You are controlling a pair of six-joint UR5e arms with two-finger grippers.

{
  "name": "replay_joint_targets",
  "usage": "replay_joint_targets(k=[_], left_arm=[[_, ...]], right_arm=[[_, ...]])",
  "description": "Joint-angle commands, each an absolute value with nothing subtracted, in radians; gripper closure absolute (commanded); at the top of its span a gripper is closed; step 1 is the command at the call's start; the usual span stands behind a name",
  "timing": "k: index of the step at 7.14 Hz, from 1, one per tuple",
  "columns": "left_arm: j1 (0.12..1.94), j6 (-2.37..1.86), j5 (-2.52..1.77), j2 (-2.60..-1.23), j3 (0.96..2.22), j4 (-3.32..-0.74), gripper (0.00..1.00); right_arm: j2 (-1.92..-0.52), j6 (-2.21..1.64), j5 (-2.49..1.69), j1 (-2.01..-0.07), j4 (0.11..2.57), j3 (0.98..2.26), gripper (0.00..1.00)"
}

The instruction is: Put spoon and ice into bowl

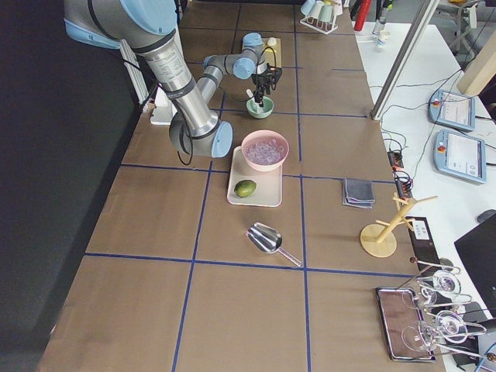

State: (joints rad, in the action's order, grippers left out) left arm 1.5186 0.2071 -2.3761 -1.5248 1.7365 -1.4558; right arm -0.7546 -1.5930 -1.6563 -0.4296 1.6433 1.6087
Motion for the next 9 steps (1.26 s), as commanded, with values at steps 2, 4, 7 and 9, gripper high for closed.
replay_joint_targets(k=[2, 4, 7, 9], left_arm=[[1.519, 0.204, -2.369, -1.525, 1.738, -1.453, 0.0], [1.538, 0.198, -2.365, -1.526, 1.726, -1.439, 0.0], [1.597, 0.233, -2.373, -1.482, 1.735, -1.451, 0.0], [1.612, 0.264, -2.372, -1.476, 1.738, -1.447, 0.0]], right_arm=[[-0.8, -1.258, -1.932, -0.623, 1.801, 1.719, 0.0], [-0.963, -0.98, -2.026, -0.783, 1.802, 1.823, 0.0], [-1.145, -0.595, -2.103, -0.96, 1.799, 1.879, 0.0], [-1.286, -0.362, -2.124, -1.066, 1.796, 1.914, 0.0]])
